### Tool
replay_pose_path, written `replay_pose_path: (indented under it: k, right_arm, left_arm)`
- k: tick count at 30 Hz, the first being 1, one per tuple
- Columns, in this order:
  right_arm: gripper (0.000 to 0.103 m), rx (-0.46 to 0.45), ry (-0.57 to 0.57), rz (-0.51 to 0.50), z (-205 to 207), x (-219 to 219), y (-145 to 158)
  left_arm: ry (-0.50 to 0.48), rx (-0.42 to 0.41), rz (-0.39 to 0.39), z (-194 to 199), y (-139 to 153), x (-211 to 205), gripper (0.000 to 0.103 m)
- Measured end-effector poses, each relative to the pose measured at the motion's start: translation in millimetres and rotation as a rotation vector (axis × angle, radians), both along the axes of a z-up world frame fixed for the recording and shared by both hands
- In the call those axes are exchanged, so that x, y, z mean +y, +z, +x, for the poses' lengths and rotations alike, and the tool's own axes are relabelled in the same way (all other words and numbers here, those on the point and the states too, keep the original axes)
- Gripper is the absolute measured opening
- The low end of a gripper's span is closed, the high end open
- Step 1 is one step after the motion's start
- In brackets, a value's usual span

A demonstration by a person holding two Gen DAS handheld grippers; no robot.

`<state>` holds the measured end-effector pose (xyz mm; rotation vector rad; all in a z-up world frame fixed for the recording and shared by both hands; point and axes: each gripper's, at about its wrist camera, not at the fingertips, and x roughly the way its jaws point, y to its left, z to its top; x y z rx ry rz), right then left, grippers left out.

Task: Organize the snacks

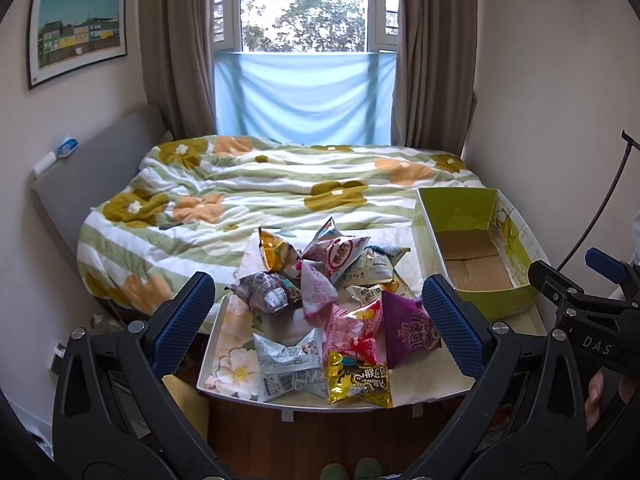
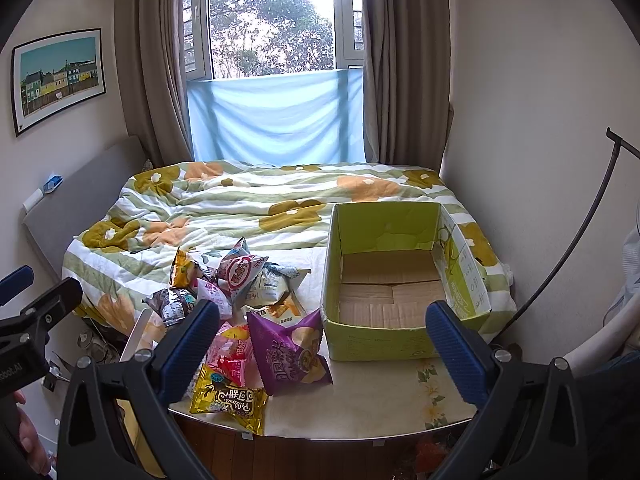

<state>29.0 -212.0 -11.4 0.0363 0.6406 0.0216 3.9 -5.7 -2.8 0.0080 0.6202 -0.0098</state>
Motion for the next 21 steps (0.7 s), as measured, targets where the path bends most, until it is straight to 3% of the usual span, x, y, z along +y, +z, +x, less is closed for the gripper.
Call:
replay_pose_path:
  k: [8, 21]
  right_arm:
    - [0.103, 0.043, 0.032, 0.043, 4.9, -2.3, -4.1]
    - [0.103, 0.204, 0.194, 0.12, 47.8, -18.9, -102.4]
  left_arm:
    - [-0.028, 0.092, -0.027, 10.3, -13.4, 7.8, 0.102]
    - [-0.028, 0.346, -0.146, 27.8, -137.7, -10.6, 0.102]
